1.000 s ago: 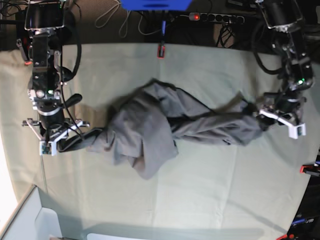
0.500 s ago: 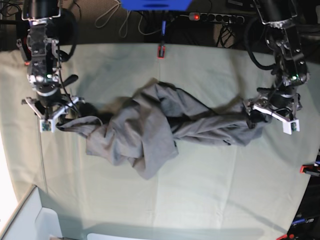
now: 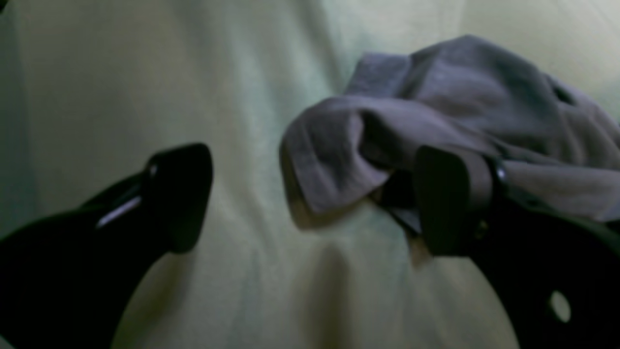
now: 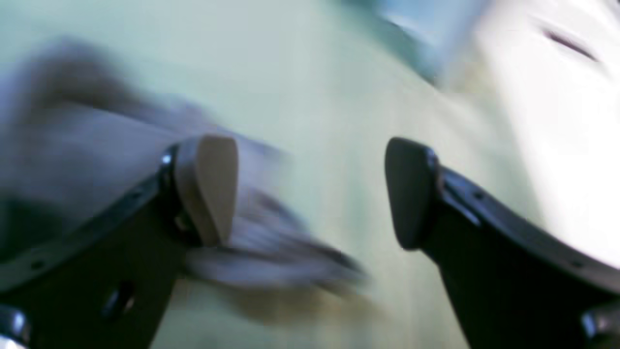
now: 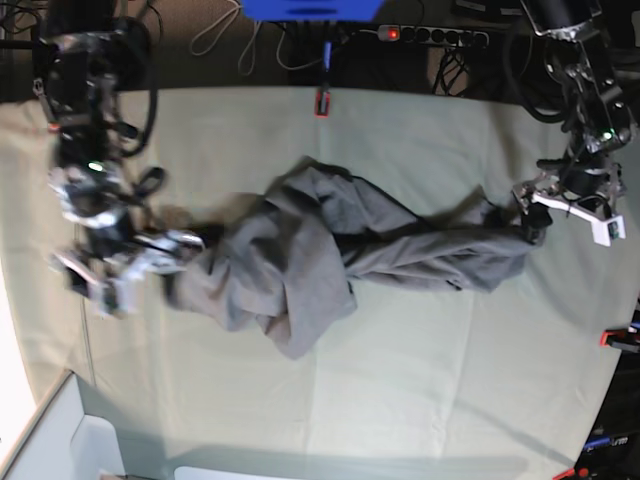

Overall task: Layout the t-shirt on the table in an organized manner, then fold the t-shirt properly
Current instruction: 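Release with the right gripper and regrasp the shirt's other end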

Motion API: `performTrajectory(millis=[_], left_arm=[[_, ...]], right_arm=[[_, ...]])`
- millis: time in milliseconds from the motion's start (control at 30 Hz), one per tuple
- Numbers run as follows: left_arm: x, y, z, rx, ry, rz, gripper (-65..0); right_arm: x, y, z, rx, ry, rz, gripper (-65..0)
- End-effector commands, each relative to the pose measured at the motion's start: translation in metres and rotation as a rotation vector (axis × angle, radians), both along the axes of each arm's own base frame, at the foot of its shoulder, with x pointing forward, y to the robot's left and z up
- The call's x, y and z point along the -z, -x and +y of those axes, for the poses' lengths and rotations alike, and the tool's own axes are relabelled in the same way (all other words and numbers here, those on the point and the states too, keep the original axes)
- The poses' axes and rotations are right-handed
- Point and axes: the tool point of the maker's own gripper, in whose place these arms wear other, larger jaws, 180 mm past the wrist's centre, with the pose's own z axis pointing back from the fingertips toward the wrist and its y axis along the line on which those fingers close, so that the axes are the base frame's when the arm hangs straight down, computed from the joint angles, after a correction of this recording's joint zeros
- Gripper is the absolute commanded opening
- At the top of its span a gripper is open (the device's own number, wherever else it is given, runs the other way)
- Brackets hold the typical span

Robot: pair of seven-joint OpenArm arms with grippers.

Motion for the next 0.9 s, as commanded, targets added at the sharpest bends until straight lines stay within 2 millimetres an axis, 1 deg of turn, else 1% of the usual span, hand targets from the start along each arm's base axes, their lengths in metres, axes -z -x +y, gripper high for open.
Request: performTrajectory(millis=[0,67,100,133,167,233,267,333,400,500,600,700,733,800,867], left_arm=[[-0.008,0.000,0.006,-0.003,-0.018,-0.023,-0.9],[-0.009,0.004,0.006,0.001,-0.026,-0.019,-0.9],[-0.010,0.009,0.007,0.005,-0.036,-0.014,-0.9],[-0.010,0.012,0.008,0.008,-0.044,-0.009,-0.9],[-0.011,0.014,0.008,0.011,-0.049,-0.009,-0.9],[-0.015,0.018,0.007,0.018,-0.062,-0.010,-0.9],[-0.016,0.022,0.008,0.020,-0.068,-0.009,-0.9],[-0.018,0.025,0.007,0.025,-0.076,-0.007,-0.9],[-0.019,0.030,0.011,0.014,-0.083,-0.006,-0.9],[-0.024,0.036,0.023,-0.028,-0.091,-0.015,-0.9],[-0.023,0.040,0.031,-0.052,-0.093,-0.010,-0.9],[-0.023,0.041,0.033,-0.055,-0.095,-0.010,-0.9],[-0.023,0.041,0.033,-0.055,-0.095,-0.010,-0.9],[-0.025,0.038,0.032,-0.054,-0.095,-0.016,-0.9],[-0.025,0.036,0.031,-0.049,-0.094,-0.019,-0.9]], right_arm=[[-0.016,-0.010,0.022,-0.072,-0.011,-0.034,-17.3],[-0.019,-0.020,0.058,-0.165,-0.024,0.003,-17.3],[-0.016,-0.024,0.078,-0.210,-0.032,0.032,-17.3],[-0.013,-0.030,0.093,-0.239,-0.036,0.060,-17.3],[-0.012,-0.037,0.105,-0.261,-0.039,0.074,-17.3],[-0.004,-0.047,0.126,-0.299,-0.039,0.121,-17.3],[0.003,-0.052,0.137,-0.320,-0.035,0.151,-17.3],[0.024,-0.059,0.150,-0.347,-0.019,0.224,-17.3],[0.045,-0.062,0.160,-0.368,-0.009,0.289,-17.3],[0.064,-0.066,0.160,-0.374,0.013,0.352,-17.4],[0.075,-0.069,0.159,-0.364,0.006,0.390,-17.7],[0.078,-0.069,0.158,-0.363,0.008,0.402,-22.0],[0.079,-0.068,0.158,-0.363,0.008,0.404,-25.2],[0.079,-0.068,0.158,-0.364,0.007,0.402,-35.6],[0.075,-0.070,0.159,-0.365,0.007,0.391,-51.2]])
